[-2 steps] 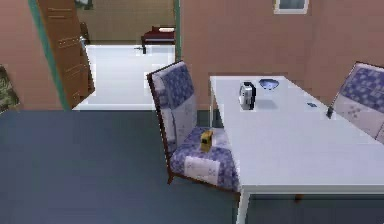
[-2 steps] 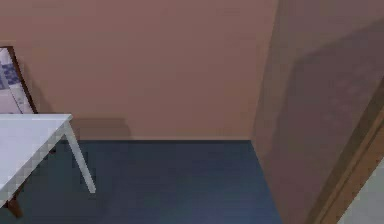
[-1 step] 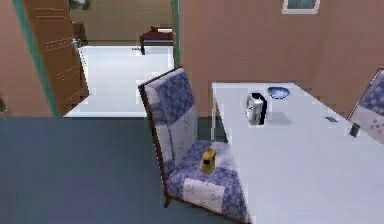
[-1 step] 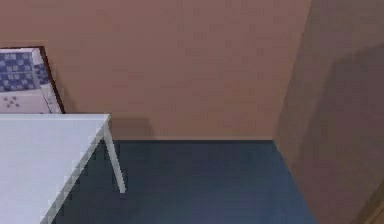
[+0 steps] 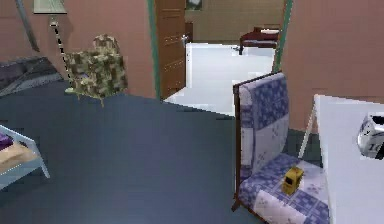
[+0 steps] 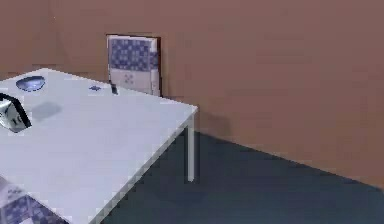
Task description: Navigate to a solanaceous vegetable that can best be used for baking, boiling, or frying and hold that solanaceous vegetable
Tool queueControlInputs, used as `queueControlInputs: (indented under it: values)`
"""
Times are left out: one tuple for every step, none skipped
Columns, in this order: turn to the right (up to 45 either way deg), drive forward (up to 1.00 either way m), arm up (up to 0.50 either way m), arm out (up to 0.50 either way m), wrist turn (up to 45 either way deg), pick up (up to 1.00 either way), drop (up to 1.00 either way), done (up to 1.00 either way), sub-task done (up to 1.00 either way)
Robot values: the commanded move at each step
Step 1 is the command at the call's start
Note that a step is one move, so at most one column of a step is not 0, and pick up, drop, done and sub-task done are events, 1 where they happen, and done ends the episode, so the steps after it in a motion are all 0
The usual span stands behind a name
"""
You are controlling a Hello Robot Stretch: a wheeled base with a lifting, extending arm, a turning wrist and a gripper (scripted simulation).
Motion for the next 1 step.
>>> queueControlInputs:
  values:
    - [0.0,1.0,0.0,0.0,0.0,0.0,0.0,0.0,0.0]
